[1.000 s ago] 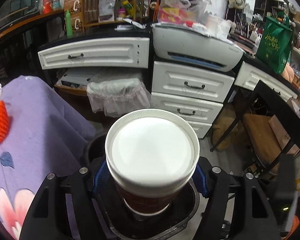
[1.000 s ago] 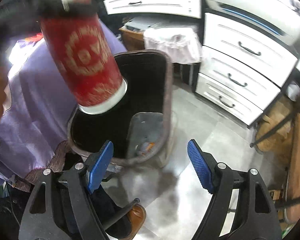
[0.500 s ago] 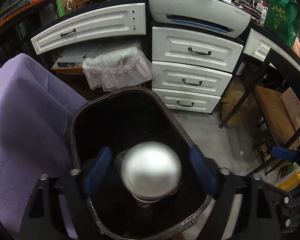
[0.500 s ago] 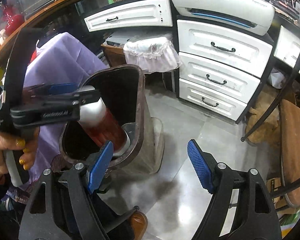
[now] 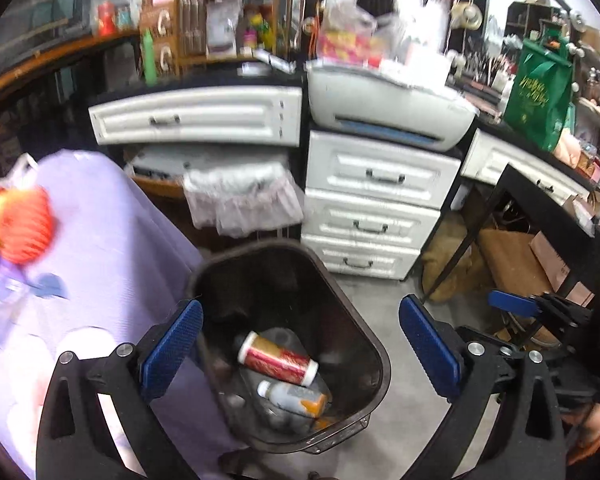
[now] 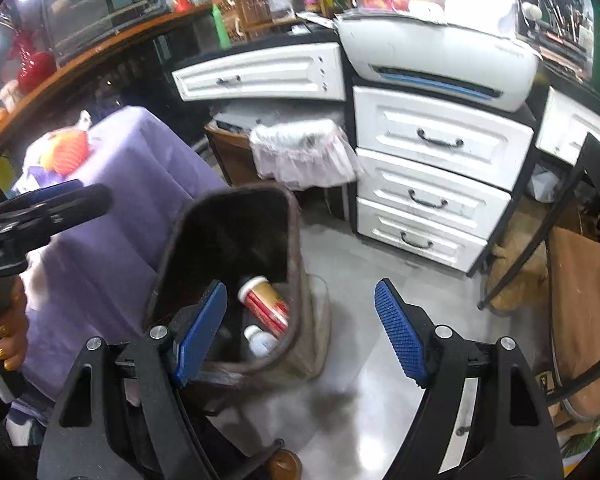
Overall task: Collect trash
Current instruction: 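Release the red cup into the black bin with the left gripper, then grasp the crumpled white tissue with the left gripper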
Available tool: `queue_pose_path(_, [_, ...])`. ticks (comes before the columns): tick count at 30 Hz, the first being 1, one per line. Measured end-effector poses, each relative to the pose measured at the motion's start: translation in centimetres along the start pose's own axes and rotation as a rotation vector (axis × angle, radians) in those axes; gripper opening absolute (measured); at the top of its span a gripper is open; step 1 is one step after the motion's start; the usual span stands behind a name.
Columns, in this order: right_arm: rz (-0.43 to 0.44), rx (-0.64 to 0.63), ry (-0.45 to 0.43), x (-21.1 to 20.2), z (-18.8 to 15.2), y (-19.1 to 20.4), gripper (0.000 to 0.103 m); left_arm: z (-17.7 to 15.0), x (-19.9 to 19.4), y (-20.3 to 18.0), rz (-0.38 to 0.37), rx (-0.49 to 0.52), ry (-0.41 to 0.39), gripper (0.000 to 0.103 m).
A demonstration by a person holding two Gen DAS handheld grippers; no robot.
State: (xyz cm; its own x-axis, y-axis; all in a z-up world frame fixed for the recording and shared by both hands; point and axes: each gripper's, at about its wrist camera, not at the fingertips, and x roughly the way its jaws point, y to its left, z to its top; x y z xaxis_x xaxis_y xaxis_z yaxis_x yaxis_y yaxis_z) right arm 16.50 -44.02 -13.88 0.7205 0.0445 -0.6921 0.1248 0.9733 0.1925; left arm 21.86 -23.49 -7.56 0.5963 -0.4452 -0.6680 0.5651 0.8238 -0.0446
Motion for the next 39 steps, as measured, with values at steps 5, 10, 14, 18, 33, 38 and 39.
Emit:
queue_pose_path(5, [0.051,-0.055,-0.024,-0.6,1.4,3.2,0.076,0.3,-4.8,1.5,0.041,0.018,-0.076,0.097])
queue_pose_path(10, [0.116,-0.148,-0.036,-0.8,2.4,7.7,0.076,-0.1,-8.2,4.3,0.110,0.003,-0.127,0.097])
queue_pose_path(14, [0.186,-0.228,-0.043,-1.0,3.3,12.1,0.079,-1.2,-10.6,7.3,0.171,-0.026,-0.134,0.097])
queue_pose_path(18, [0.247,-0.301,-0.049,-0.9,3.8,16.5,0.081,-2.4,-12.5,10.0,0.235,-0.054,-0.132,0.097])
queue_pose_path(33, [0.418,-0.525,-0.005,0.2,4.1,30.8,0.083,-8.8,-19.0,21.6,0.436,-0.203,-0.066,0.097])
queue_pose_path(38, [0.453,-0.557,0.010,0.5,4.3,33.8,0.084,-10.6,-20.1,25.4,0.493,-0.232,-0.029,0.097])
queue_pose_path(39, [0.454,-0.564,0.010,0.6,4.3,34.4,0.084,-10.8,-20.1,25.9,0.500,-0.235,-0.024,0.097])
